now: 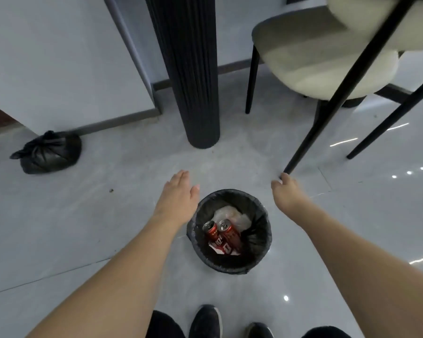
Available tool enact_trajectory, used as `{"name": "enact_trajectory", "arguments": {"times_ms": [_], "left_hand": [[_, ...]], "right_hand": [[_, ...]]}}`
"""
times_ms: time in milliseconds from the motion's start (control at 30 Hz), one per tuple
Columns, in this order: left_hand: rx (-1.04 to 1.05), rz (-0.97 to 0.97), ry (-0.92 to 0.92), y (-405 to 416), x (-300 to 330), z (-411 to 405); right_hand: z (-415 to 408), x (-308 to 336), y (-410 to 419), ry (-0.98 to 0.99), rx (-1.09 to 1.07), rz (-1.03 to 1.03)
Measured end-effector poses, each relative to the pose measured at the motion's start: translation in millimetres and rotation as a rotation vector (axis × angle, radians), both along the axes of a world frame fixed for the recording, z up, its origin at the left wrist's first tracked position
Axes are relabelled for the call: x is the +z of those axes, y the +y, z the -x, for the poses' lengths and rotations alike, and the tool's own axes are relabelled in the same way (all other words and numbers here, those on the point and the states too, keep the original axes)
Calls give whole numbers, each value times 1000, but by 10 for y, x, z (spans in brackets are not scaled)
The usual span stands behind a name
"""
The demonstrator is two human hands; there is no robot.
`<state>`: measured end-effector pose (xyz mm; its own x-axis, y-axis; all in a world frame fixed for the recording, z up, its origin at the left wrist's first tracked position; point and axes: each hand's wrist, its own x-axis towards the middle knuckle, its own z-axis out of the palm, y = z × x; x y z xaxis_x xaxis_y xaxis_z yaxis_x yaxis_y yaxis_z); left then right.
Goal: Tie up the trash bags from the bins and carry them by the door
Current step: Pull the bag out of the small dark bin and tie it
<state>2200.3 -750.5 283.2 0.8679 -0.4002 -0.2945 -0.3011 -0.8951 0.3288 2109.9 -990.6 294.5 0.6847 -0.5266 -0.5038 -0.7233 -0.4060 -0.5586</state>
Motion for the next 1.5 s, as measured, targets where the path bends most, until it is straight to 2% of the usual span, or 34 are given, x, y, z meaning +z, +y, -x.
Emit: {"name": "enact_trajectory", "arguments": {"times_ms": [167,267,400,533,633,733,833,900,967,1100,1333,1500], "left_hand": [[261,136,252,50,-1477,-149],[458,277,511,155,-1912,-283],[700,373,686,323,-2084,-422],[723,367,753,392,-2098,-438],[675,315,691,427,-2079,-468],[723,419,637,532,-2195,-331],[847,419,740,702,-2425,92],[879,426,857,724,-2582,361],[886,522,978,680,-2713,554],[915,681,1065,641,-2936,771],[903,792,1100,615,-3000,838],[848,707,1062,605,-2959,826]], "right_hand": [[19,-1488,-216,-15,-276,-258],[162,-1998,-354,-27,-412,-503],[497,-2365,-460,16,-511,-613],[638,-2490,-360,77,-506,-688],[600,-2440,-450,69,-470,-656],[681,-2455,-477,-12,-620,-644],[942,-2615,-71,19,-870,-804],[1100,-2753,230,61,-941,-871],[1187,-2890,422,65,-969,-908],[1235,-3096,590,66,-977,-976],[1243,-3130,765,62,-917,-1113],[1149,-3101,842,65,-876,-1086]]}}
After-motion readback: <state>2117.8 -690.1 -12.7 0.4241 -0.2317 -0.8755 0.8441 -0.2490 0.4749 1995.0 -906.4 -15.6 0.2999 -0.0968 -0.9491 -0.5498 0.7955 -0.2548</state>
